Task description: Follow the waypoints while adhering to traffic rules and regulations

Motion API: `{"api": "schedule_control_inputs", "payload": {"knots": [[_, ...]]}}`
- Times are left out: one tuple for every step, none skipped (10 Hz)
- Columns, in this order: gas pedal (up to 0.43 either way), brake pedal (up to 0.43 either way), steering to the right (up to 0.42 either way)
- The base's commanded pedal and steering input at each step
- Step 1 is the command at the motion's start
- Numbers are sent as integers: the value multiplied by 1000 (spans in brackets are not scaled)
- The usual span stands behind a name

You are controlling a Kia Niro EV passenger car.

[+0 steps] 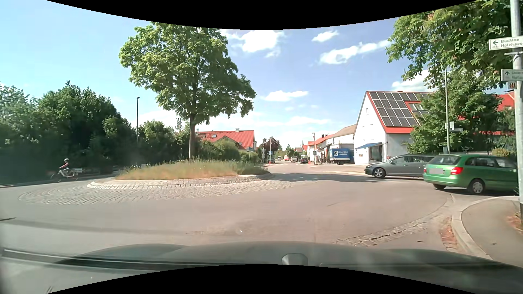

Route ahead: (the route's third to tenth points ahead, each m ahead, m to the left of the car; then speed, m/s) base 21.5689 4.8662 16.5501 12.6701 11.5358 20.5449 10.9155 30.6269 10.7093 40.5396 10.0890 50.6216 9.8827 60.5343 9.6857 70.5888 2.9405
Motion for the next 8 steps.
{"api": "schedule_control_inputs", "payload": {"knots": [[169, 6, 181], [197, 6, 189], [197, 6, 197], [197, 6, 210], [209, 6, 219], [209, 6, 227], [209, 6, 233], [209, 6, 240]]}}
